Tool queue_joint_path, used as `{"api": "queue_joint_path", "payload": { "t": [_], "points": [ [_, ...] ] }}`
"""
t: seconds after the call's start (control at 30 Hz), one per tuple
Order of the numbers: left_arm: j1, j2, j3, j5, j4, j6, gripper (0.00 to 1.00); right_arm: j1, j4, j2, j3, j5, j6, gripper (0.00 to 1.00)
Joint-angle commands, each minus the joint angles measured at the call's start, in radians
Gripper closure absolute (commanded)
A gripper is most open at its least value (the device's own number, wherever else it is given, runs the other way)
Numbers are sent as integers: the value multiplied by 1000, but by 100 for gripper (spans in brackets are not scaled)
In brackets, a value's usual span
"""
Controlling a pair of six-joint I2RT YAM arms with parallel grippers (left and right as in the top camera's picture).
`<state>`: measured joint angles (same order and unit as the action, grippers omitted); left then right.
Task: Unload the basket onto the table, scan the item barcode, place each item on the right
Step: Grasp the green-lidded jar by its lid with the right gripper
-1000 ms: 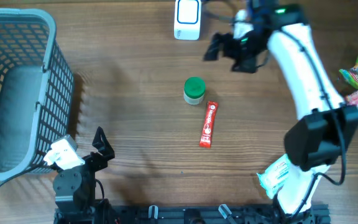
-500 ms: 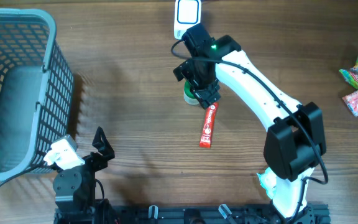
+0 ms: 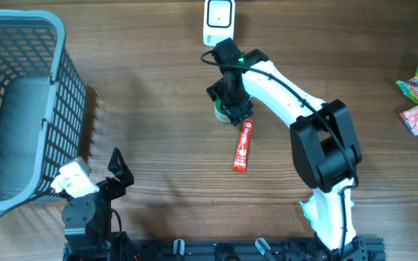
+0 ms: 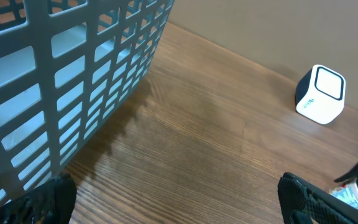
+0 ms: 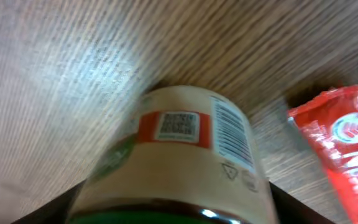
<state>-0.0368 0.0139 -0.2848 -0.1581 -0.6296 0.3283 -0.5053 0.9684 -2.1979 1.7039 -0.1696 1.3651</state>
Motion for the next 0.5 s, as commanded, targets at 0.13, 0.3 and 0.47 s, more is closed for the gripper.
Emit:
{"api": "queue_joint_path", "payload": {
  "t": [0.13,0.3,0.47],
  "points": [
    [-5,-8,3,8,3,5,0,15,68,8,34,-4,-795,24],
    [-5,-8,3,8,3,5,0,15,203,53,131,219,-1428,0],
    [-5,-8,3,8,3,5,0,15,216,158,170,195,-1201,0]
  ]
}}
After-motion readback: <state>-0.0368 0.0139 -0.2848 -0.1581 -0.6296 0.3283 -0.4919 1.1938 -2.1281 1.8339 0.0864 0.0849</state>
